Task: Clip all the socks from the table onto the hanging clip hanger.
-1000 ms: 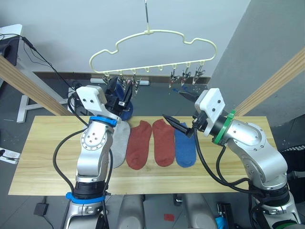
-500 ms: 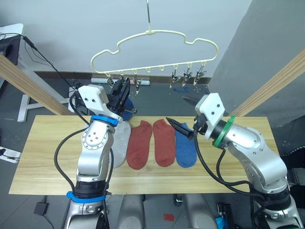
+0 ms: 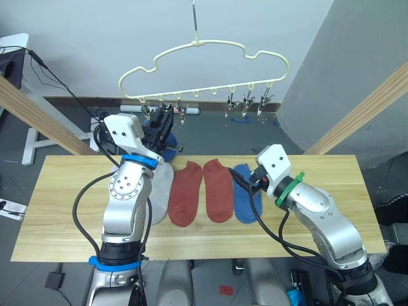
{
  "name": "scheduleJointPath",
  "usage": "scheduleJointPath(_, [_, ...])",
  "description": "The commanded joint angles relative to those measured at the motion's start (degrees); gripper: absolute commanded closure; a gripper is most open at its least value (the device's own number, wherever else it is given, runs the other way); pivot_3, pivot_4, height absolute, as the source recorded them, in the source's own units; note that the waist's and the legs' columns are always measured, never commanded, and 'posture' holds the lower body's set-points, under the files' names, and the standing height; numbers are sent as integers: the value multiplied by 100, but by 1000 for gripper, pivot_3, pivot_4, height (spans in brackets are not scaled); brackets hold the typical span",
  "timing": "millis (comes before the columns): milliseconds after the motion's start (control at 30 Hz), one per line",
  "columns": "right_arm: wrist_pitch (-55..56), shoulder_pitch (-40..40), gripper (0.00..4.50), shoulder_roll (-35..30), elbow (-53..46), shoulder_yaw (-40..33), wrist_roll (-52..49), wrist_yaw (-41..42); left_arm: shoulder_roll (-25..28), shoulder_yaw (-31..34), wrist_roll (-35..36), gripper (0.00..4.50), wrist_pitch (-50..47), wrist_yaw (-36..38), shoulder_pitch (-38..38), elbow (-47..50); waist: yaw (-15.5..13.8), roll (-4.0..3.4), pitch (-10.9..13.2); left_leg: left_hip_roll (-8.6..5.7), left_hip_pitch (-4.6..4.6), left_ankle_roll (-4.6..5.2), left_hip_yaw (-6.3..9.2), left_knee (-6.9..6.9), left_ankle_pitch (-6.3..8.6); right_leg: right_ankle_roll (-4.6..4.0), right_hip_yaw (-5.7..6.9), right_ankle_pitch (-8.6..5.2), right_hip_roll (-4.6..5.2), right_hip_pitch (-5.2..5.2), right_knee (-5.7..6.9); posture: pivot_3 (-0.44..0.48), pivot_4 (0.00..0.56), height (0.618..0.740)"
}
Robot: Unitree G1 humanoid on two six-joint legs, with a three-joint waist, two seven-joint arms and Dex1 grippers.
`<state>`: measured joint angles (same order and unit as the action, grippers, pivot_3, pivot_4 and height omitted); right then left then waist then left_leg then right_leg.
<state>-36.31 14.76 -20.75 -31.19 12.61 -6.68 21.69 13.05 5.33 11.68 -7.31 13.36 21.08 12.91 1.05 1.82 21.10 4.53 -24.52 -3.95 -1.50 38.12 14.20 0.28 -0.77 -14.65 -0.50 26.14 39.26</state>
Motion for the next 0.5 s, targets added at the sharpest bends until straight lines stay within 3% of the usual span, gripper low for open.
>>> scheduleJointPath(33, [106, -71, 0, -29, -262, 6, 0, 68, -28, 45, 79, 4198, 117, 28, 22, 204, 9, 0, 0, 0, 0, 0, 0, 0, 0, -1, 0, 0, 0, 0, 0, -60, 376, 701])
scheduleJointPath(500, [-70, -192, 0, 538, 614, -150, 416, -760, 44, 123, 321, 4198, -134, 117, 100, 269, 49, 2, -1, 0, 4, 0, -2, 9, 0, 3, -5, -2, 0, 2, 22, -45, 372, 701])
